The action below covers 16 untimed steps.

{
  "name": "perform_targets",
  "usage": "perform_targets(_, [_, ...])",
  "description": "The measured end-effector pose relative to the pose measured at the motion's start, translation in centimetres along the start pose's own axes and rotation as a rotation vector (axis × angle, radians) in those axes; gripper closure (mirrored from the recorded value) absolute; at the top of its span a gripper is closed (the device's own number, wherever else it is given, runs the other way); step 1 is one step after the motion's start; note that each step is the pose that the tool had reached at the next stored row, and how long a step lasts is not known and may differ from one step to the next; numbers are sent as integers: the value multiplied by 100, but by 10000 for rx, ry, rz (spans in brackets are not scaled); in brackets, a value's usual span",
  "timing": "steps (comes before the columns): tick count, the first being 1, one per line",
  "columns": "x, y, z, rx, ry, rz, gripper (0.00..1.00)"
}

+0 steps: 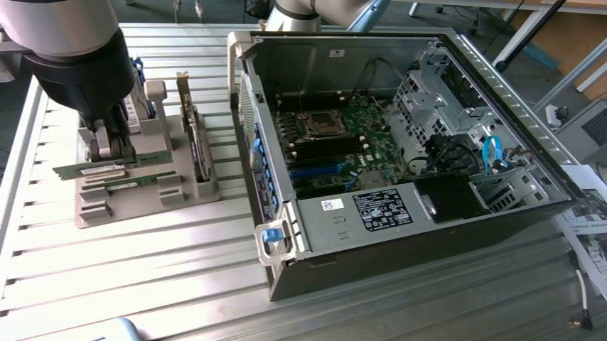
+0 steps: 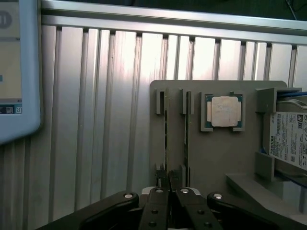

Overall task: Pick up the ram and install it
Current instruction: 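Pick up the ram and move it above insertion slot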

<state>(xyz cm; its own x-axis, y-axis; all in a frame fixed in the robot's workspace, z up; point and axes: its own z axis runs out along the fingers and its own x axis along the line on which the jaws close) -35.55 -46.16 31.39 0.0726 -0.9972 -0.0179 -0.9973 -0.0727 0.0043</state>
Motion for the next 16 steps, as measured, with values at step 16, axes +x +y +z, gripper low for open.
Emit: perform_targets(16, [-4,-1,-223,0,0,0,88])
